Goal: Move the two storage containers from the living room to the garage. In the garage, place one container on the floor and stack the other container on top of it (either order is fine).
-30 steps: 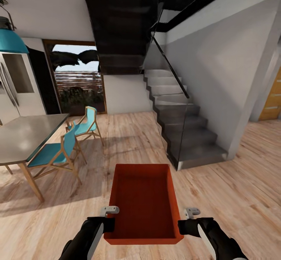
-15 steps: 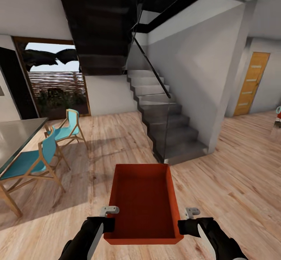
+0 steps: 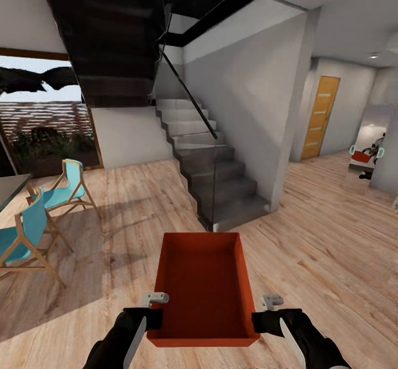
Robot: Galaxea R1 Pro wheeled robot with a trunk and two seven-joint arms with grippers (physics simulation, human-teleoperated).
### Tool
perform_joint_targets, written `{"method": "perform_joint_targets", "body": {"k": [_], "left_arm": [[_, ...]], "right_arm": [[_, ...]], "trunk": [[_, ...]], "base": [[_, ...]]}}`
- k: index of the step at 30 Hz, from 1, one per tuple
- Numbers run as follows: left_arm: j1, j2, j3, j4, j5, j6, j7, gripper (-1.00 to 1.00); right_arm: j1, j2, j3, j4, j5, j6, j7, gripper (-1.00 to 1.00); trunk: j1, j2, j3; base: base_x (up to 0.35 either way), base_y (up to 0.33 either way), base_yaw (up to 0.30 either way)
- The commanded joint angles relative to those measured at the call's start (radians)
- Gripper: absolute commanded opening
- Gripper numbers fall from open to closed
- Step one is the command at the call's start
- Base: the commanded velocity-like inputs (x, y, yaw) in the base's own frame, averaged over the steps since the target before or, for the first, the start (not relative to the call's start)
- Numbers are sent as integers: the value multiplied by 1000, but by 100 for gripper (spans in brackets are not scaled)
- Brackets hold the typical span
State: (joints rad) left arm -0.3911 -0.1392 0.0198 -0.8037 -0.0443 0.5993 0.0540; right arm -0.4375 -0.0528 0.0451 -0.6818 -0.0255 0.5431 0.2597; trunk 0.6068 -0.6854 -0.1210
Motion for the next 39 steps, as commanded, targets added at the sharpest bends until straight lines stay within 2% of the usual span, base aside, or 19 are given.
{"method": "perform_joint_targets", "body": {"k": [1, 39], "left_arm": [[0, 1, 0, 0, -20, 7, 5, -100], [0, 1, 0, 0, -20, 5, 4, -100]], "right_arm": [[-1, -4, 10, -2, -5, -22, -2, -100], [-1, -4, 9, -2, -7, -26, -2, -100]], "trunk": [[0, -2, -2], [0, -2, -2]], "base": [[0, 0, -277], [0, 0, -278]]}}
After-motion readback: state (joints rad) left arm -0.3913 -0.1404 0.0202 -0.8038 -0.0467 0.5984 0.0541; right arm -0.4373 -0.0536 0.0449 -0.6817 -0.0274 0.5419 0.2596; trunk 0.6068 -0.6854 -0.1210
